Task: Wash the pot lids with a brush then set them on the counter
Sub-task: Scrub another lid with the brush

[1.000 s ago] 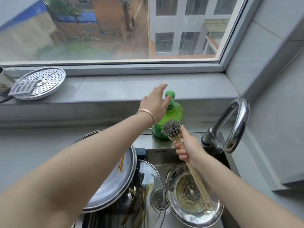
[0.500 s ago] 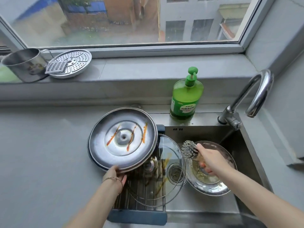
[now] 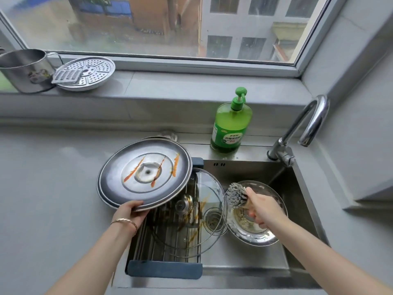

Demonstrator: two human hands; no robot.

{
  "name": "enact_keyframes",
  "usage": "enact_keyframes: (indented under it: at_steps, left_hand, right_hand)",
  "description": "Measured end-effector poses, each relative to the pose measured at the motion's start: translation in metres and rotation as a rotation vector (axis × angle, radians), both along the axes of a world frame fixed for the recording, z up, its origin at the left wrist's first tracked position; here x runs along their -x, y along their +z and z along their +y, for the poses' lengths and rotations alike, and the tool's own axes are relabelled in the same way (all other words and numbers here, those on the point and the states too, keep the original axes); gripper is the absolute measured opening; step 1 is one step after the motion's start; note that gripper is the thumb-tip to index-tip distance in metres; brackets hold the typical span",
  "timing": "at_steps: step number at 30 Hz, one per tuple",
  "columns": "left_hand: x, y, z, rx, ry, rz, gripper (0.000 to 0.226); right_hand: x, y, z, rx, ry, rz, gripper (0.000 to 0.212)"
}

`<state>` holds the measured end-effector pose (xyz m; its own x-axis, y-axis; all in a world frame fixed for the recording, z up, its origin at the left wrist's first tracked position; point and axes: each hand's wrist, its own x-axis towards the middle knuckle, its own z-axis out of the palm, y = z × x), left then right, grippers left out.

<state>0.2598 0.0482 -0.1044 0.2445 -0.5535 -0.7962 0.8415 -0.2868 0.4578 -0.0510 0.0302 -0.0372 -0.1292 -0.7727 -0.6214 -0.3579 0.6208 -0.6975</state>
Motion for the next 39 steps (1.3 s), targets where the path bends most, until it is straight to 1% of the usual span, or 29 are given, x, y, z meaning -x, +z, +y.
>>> enact_keyframes:
  at_steps: [2,5,6,8,10,11,13,15,16,17,18,19,21,23,25,26,27,28,30,31,34,35,36,39]
  left_hand:
    - [-0.002,0.004,0.005,0.010,0.021,-0.048,0.026]
    - [0.009,0.022,0.018,0.052,-0.011,-0.106,0.026]
    - [0.016,0.032,0.025,0.064,-0.049,-0.126,0.025]
    - [0.035,0.052,0.038,0.070,-0.148,-0.176,0.019]
    - [0.059,0.070,0.050,0.073,-0.251,-0.223,0.019]
    - [0.073,0.078,0.055,0.081,-0.295,-0.233,0.018]
    - [0.101,0.092,0.064,0.108,-0.373,-0.229,0.015]
    - [0.127,0.100,0.070,0.130,-0.426,-0.227,0.019]
    - [0.139,0.102,0.072,0.141,-0.446,-0.243,0.023]
    - [0.152,0.102,0.073,0.146,-0.466,-0.274,0.028]
    - [0.164,0.101,0.072,0.148,-0.487,-0.321,0.032]
    - [0.173,0.100,0.072,0.150,-0.511,-0.370,0.034]
    - [0.189,0.100,0.072,0.164,-0.552,-0.413,0.035]
    - [0.196,0.101,0.074,0.168,-0.581,-0.409,0.036]
    - [0.201,0.105,0.075,0.174,-0.603,-0.404,0.043]
    - [0.204,0.106,0.074,0.183,-0.609,-0.400,0.047]
    - [0.207,0.107,0.073,0.190,-0.610,-0.398,0.051]
    - [0.210,0.108,0.071,0.197,-0.609,-0.403,0.051]
    - [0.212,0.110,0.068,0.195,-0.607,-0.413,0.044]
    - [0.212,0.111,0.067,0.193,-0.614,-0.414,0.042]
    - [0.211,0.118,0.065,0.188,-0.659,-0.415,0.042]
    - [0.212,0.118,0.062,0.177,-0.668,-0.418,0.042]
    - [0.212,0.117,0.059,0.166,-0.673,-0.422,0.042]
    - [0.210,0.111,0.052,0.134,-0.640,-0.410,0.045]
  right_hand:
    - [0.007,0.001,0.004,0.023,0.044,0.018,0.040]
    - [0.019,-0.001,0.007,0.130,0.153,0.092,0.047]
    - [0.023,0.000,0.008,0.179,0.205,0.122,0.050]
    - [0.030,0.007,0.009,0.270,0.305,0.162,0.045]
    - [0.035,0.017,0.009,0.354,0.391,0.199,0.044]
    - [0.037,0.022,0.009,0.396,0.455,0.252,0.045]
    - [0.043,0.027,0.004,0.454,0.592,0.491,0.047]
    - [0.052,0.029,0.002,0.451,0.638,0.733,0.044]
    - [0.054,0.029,0.006,0.447,0.639,0.789,0.041]
    - [0.054,0.027,0.015,0.472,0.649,0.791,0.039]
    - [0.052,0.024,0.027,0.513,0.681,0.743,0.040]
    - [0.048,0.024,0.044,0.560,0.733,0.645,0.043]
    - [0.046,0.028,0.072,0.570,0.790,0.434,0.052]
    - [0.067,0.024,0.061,0.505,0.717,0.424,0.042]
    - [0.095,0.019,0.037,0.398,0.547,0.492,0.035]
    - [0.101,0.016,0.032,0.378,0.494,0.499,0.034]
    - [0.100,0.017,0.034,0.388,0.501,0.483,0.034]
    - [0.091,0.018,0.041,0.420,0.562,0.448,0.034]
    - [0.077,0.023,0.057,0.487,0.668,0.344,0.036]
    - [0.078,0.022,0.055,0.485,0.657,0.328,0.036]
    - [0.101,0.008,0.020,0.370,0.493,0.464,0.038]
    - [0.103,0.004,0.016,0.361,0.474,0.486,0.038]
    - [0.098,0.004,0.018,0.365,0.493,0.459,0.038]
    - [0.073,0.009,0.036,0.424,0.610,0.268,0.035]
